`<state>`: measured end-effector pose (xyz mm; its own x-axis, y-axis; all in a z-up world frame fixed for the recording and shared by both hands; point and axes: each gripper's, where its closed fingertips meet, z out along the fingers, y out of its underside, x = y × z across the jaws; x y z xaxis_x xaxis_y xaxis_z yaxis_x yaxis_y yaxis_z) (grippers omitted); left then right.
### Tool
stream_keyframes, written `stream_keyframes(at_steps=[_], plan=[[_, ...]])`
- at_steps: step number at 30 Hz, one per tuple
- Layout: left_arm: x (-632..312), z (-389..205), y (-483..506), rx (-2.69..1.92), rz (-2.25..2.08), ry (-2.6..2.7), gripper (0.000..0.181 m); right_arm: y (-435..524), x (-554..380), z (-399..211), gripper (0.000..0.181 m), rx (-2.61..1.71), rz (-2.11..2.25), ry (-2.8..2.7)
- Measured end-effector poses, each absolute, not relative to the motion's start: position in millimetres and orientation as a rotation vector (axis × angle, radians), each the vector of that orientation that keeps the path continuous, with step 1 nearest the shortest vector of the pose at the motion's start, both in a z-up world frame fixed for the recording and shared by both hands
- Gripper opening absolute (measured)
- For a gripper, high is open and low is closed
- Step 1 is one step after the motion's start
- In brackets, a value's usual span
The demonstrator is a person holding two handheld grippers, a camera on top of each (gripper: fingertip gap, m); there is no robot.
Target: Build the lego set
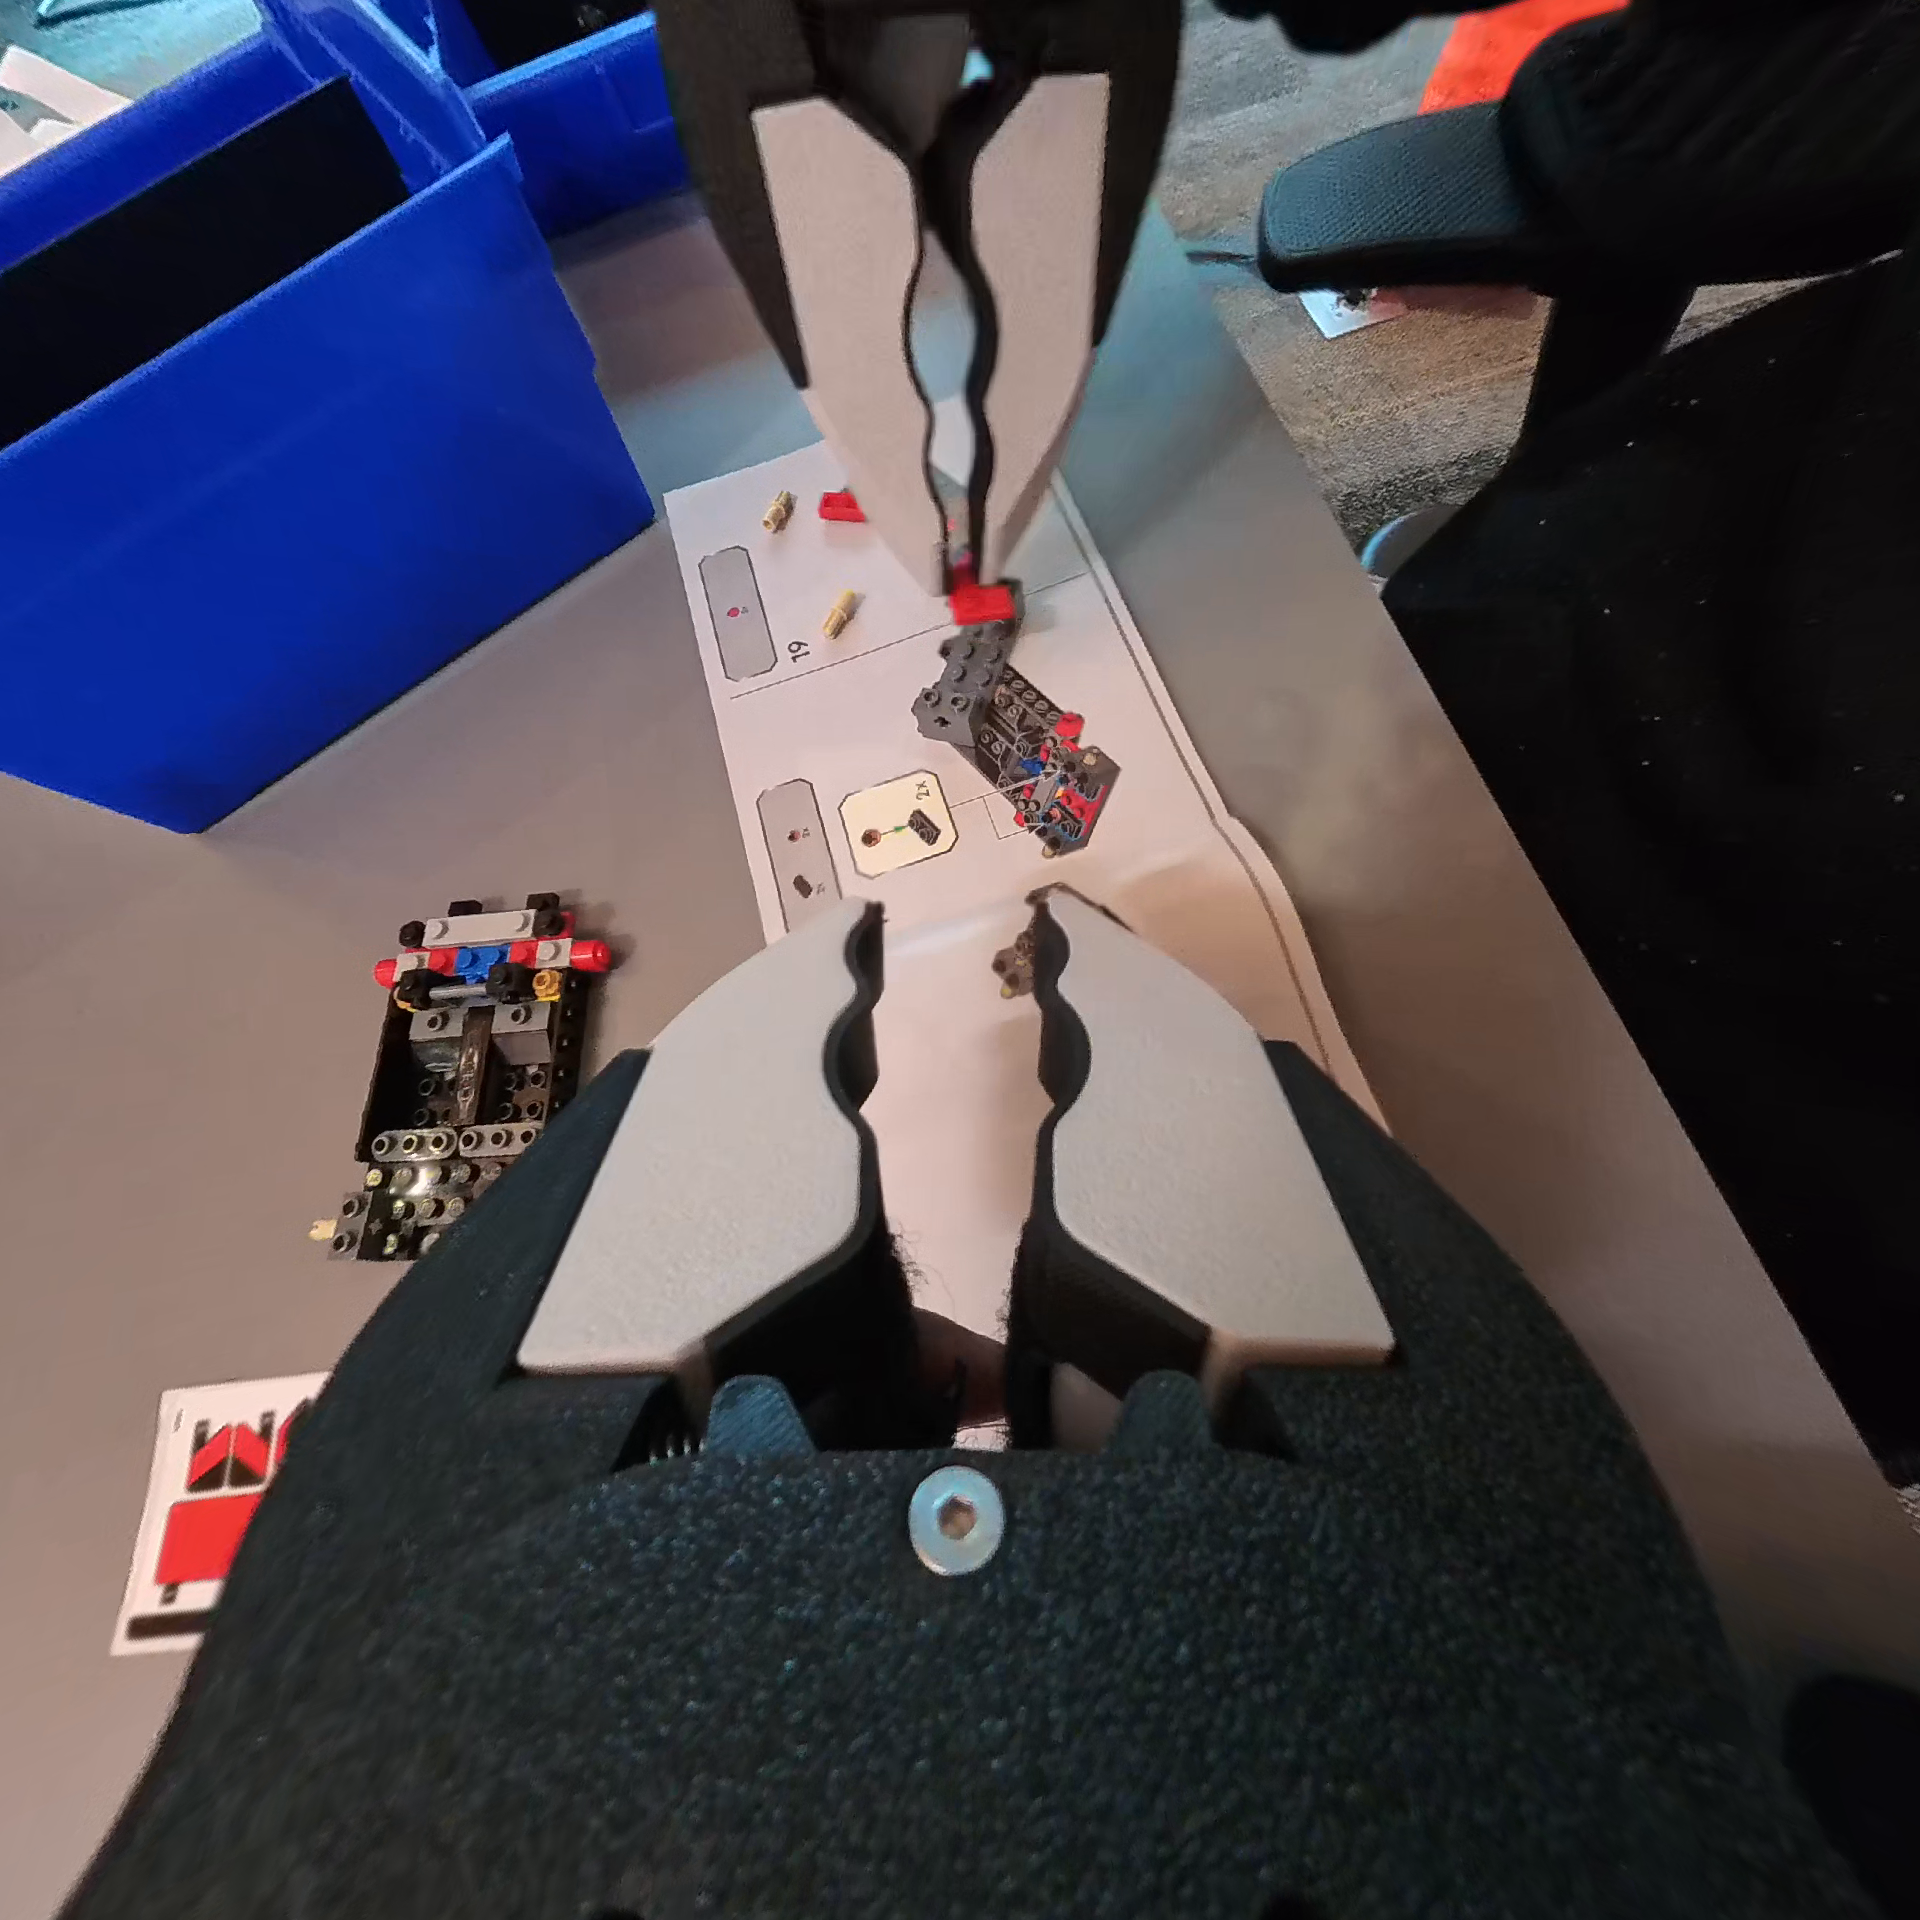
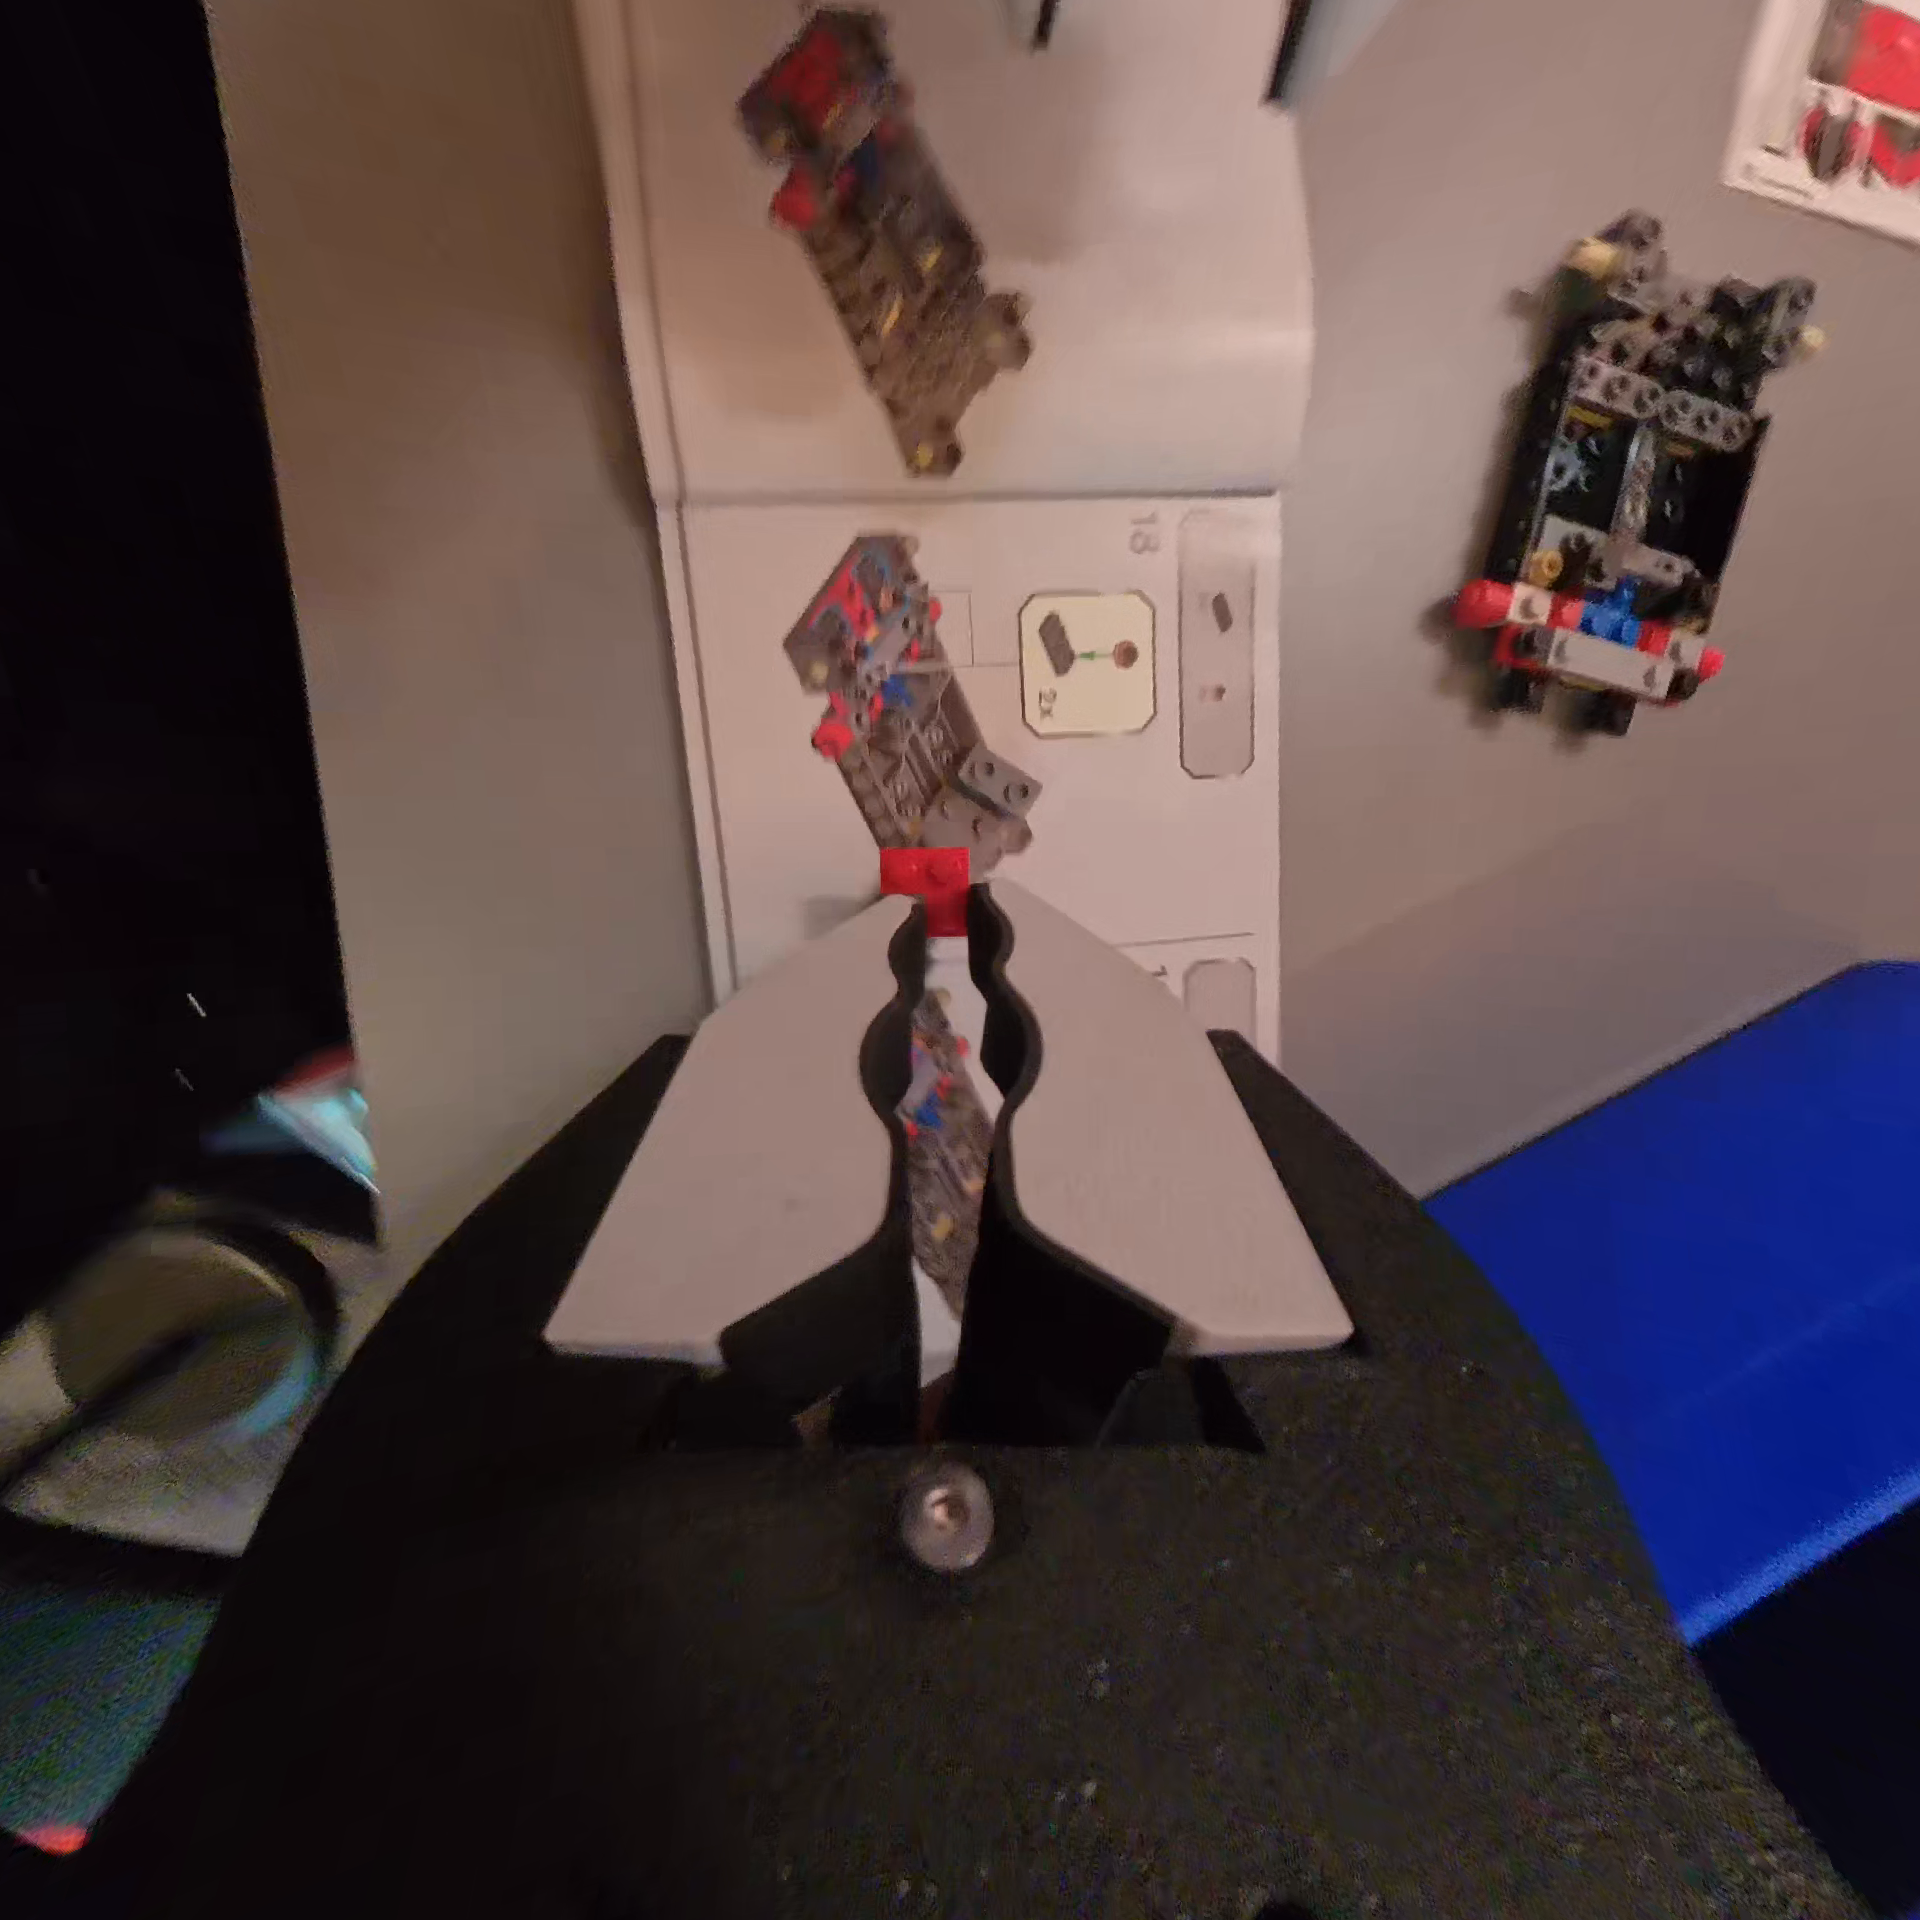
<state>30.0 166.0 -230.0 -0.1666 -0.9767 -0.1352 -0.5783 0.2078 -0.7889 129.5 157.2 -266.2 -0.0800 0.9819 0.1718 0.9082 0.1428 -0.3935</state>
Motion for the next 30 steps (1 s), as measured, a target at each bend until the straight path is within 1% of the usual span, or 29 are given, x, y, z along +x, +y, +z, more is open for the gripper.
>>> stream_keyframes(at_steps=[2,4,7,11,14,18,24,28,30], plan=[[33.9,-230.2,162.6,-1.461,-0.807,1.838,0.023,168.2,141.2,-269.2,0.008,-1.753,0.170,-2.138],[42.7,-231.1,156.9,-1.532,-0.848,1.844,0.021,179.0,152.2,-269.6,0.008,-1.792,0.132,-2.145],[68.0,-235.8,142.7,-1.631,-0.952,1.856,0.017,178.8,159.6,-272.0,0.008,-1.810,0.176,-2.145],[84.9,-276.8,141.9,-1.781,-0.815,2.017,0.013,166.9,159.8,-280.1,0.008,-1.814,0.255,-2.126],[97.2,-288.1,148.1,-1.844,-0.788,2.022,0.011,154.8,155.9,-282.8,0.008,-1.810,0.324,-2.099],[108.2,-287.9,159.8,-1.805,-0.728,2.054,0.009,132.5,135.7,-276.2,0.008,-1.795,0.494,-2.017],[120.2,-280.7,175.2,-1.738,-0.682,2.050,0.009,118.3,113.1,-268.6,0.008,-1.729,0.585,-1.984],[100.3,-269.2,172.8,-1.804,-0.655,1.946,0.013,132.5,129.6,-264.8,0.008,-1.671,0.444,-2.065],[97.3,-262.1,162.5,-1.849,-0.687,1.808,0.026,140.7,134.5,-261.5,0.008,-1.604,0.381,-2.133]])
